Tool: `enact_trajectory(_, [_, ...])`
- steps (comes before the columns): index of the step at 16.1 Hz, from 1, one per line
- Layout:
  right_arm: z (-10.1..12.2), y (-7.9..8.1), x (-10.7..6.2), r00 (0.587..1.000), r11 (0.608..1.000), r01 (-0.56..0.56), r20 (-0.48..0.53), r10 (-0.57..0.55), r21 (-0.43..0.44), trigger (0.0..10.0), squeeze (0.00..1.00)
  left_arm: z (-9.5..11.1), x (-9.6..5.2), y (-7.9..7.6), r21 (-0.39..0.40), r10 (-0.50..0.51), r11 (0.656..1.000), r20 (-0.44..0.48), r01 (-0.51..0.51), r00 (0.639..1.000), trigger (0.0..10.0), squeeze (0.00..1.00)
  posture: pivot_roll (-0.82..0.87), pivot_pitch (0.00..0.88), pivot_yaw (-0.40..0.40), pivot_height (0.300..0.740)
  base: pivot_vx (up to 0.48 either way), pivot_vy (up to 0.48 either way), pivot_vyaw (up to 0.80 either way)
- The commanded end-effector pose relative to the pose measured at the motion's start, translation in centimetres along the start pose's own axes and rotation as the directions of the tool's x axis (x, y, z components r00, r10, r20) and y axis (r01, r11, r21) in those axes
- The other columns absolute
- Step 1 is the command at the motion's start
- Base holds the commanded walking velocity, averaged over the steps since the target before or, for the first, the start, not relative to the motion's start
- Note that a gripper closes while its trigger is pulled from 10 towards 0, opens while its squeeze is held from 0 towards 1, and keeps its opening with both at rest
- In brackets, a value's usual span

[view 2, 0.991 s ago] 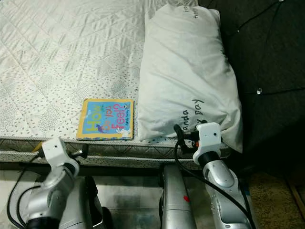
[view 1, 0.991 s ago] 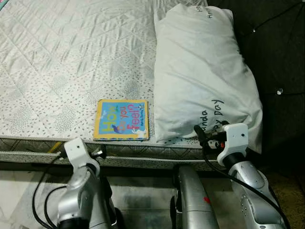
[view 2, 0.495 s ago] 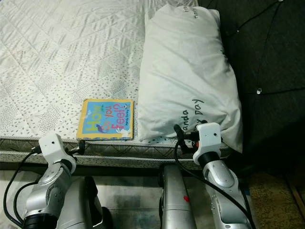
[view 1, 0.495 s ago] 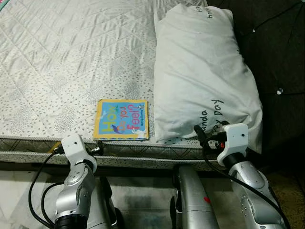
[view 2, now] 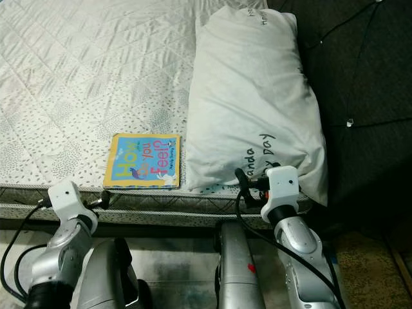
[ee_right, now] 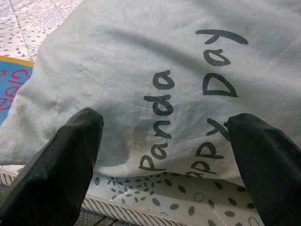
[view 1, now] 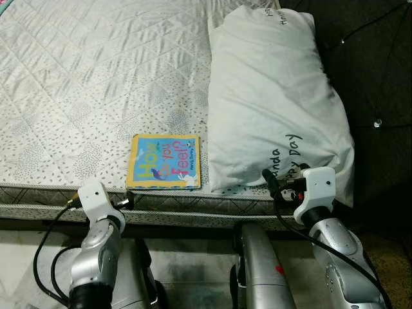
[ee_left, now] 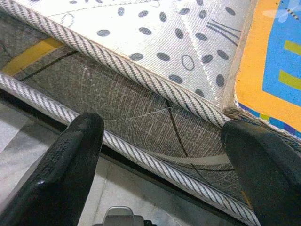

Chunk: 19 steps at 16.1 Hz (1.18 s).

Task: Clean up the room

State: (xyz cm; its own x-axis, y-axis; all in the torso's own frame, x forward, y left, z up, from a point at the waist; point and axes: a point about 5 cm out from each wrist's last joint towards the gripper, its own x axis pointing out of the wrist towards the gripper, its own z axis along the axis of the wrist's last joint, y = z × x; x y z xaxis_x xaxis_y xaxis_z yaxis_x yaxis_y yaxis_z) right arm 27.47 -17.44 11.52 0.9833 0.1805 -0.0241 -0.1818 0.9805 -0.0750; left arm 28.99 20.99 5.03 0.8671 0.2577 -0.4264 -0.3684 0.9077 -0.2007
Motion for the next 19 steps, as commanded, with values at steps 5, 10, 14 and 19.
enact_trajectory(5, [-0.3, -0.5, -0.7, 1.0, 0.999, -0.012, -0.016, 0.013, 0.031, 10.0, 0.0, 0.8, 0.5, 0.4, 0.025, 0.003, 1.0, 0.032, -0.003, 0.999, 10.0, 0.0, -0.22, 0.228, 0.007, 0.548, 0.0, 0.0, 0.0])
enact_trajectory(10, [0.0, -1.2, -1.0, 0.997, 0.997, -0.071, -0.015, 0.071, -0.013, 10.0, 0.0, 0.3, 0.8, 0.4, 0.017, 0.001, 1.0, 0.009, -0.001, 1.0, 10.0, 0.0, -0.23, 0.225, 0.006, 0.548, 0.0, 0.0, 0.0])
enact_trajectory(14, [-0.1, -1.1, -1.1, 0.997, 0.997, -0.074, -0.017, 0.073, -0.017, 10.0, 0.0, 0.5, 1.2, 0.6, 0.023, 0.001, 1.0, 0.007, -0.001, 1.0, 10.0, 0.0, -0.23, 0.224, 0.007, 0.548, 0.0, 0.0, 0.0])
enact_trajectory(19, [-0.1, -1.1, -1.4, 0.997, 0.997, -0.072, -0.02, 0.072, -0.022, 10.0, 0.0, 1.4, 1.9, 1.4, 0.028, 0.022, 0.999, 0.024, -0.023, 0.999, 10.0, 0.0, -0.23, 0.226, 0.008, 0.548, 0.0, 0.0, 0.0])
